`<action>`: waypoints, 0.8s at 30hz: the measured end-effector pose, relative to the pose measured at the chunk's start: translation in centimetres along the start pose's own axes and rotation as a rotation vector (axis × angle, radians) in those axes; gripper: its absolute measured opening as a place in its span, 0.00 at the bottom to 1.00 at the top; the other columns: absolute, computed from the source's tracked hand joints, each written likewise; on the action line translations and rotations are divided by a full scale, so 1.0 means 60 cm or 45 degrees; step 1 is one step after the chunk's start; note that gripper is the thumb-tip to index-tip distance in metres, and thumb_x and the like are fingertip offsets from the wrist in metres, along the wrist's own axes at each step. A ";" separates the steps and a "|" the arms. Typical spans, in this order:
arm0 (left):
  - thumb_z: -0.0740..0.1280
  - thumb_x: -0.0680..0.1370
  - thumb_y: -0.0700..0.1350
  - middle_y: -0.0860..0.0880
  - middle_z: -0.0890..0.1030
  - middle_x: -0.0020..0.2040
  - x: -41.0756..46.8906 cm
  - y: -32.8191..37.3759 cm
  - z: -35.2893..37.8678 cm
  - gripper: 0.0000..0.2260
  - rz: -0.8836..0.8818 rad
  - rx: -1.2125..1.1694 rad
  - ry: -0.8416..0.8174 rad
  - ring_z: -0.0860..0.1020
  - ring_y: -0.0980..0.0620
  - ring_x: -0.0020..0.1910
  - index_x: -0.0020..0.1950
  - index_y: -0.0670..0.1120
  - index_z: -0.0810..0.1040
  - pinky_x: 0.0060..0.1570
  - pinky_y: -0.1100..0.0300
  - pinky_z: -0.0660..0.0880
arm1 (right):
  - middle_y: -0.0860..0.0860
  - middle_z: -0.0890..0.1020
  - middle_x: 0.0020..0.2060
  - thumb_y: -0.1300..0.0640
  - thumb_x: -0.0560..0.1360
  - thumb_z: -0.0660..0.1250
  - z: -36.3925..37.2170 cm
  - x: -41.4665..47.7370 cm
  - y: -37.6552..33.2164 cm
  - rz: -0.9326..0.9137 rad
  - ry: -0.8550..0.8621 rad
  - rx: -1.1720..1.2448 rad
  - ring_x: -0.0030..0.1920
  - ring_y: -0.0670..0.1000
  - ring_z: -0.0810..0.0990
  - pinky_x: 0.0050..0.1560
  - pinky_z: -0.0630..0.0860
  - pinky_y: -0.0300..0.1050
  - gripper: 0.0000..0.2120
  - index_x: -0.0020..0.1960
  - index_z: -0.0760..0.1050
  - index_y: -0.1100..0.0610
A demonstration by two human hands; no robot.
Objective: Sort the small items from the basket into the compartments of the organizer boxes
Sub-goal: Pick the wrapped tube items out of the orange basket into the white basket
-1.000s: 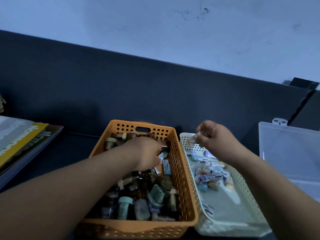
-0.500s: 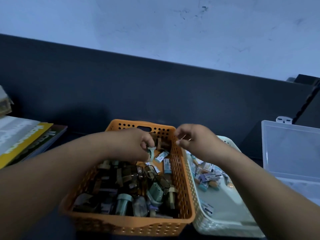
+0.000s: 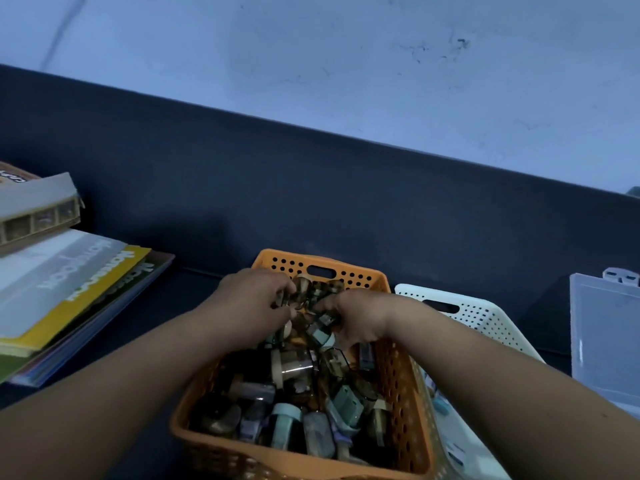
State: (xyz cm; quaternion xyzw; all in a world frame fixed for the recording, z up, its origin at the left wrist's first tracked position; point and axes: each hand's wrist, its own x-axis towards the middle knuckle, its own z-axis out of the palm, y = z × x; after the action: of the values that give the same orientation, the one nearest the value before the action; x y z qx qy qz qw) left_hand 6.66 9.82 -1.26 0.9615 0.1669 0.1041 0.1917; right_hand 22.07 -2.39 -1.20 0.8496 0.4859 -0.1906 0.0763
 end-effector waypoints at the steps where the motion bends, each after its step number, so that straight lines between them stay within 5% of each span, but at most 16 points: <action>1: 0.65 0.77 0.55 0.58 0.74 0.56 -0.001 -0.003 0.004 0.14 0.016 0.001 0.030 0.70 0.56 0.58 0.62 0.56 0.74 0.60 0.54 0.68 | 0.50 0.76 0.64 0.53 0.71 0.74 -0.001 0.004 0.001 -0.010 0.006 0.069 0.62 0.54 0.75 0.63 0.73 0.53 0.35 0.74 0.64 0.45; 5: 0.64 0.77 0.54 0.58 0.75 0.58 -0.003 -0.008 0.013 0.14 0.077 -0.052 0.136 0.70 0.56 0.59 0.63 0.56 0.74 0.60 0.56 0.66 | 0.47 0.81 0.44 0.51 0.75 0.71 0.003 0.001 0.005 -0.132 0.085 0.566 0.40 0.47 0.79 0.51 0.79 0.53 0.17 0.63 0.76 0.48; 10: 0.62 0.78 0.54 0.59 0.76 0.59 0.001 -0.013 0.020 0.13 0.147 -0.031 0.145 0.71 0.57 0.61 0.63 0.57 0.74 0.65 0.53 0.64 | 0.44 0.80 0.38 0.55 0.78 0.66 0.006 -0.009 -0.006 -0.236 -0.015 0.659 0.39 0.45 0.78 0.48 0.78 0.49 0.06 0.52 0.80 0.47; 15: 0.59 0.79 0.51 0.60 0.76 0.55 0.008 -0.015 0.024 0.09 0.215 0.046 0.093 0.69 0.57 0.61 0.56 0.60 0.74 0.65 0.54 0.59 | 0.45 0.80 0.47 0.65 0.78 0.64 0.001 -0.008 0.007 -0.107 0.142 0.428 0.46 0.46 0.79 0.50 0.78 0.42 0.14 0.55 0.80 0.49; 19: 0.60 0.79 0.56 0.60 0.76 0.54 0.008 -0.016 0.025 0.06 0.232 0.029 0.075 0.69 0.57 0.60 0.54 0.61 0.73 0.65 0.54 0.56 | 0.48 0.79 0.57 0.55 0.75 0.70 0.010 0.004 -0.002 0.011 0.088 0.080 0.57 0.52 0.77 0.58 0.75 0.49 0.21 0.67 0.73 0.47; 24: 0.61 0.78 0.55 0.60 0.75 0.52 0.004 -0.022 0.024 0.06 0.229 0.039 0.077 0.69 0.57 0.58 0.53 0.61 0.75 0.66 0.56 0.56 | 0.51 0.76 0.63 0.48 0.76 0.67 0.024 0.022 -0.017 0.083 0.019 -0.064 0.62 0.55 0.75 0.60 0.74 0.50 0.26 0.73 0.64 0.44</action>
State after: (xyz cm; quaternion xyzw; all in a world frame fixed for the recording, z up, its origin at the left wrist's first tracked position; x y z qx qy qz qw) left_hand 6.87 10.55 -3.06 0.9719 0.0873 0.1474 0.1616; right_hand 21.44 -1.24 -2.97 0.8642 0.4632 -0.1693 0.1000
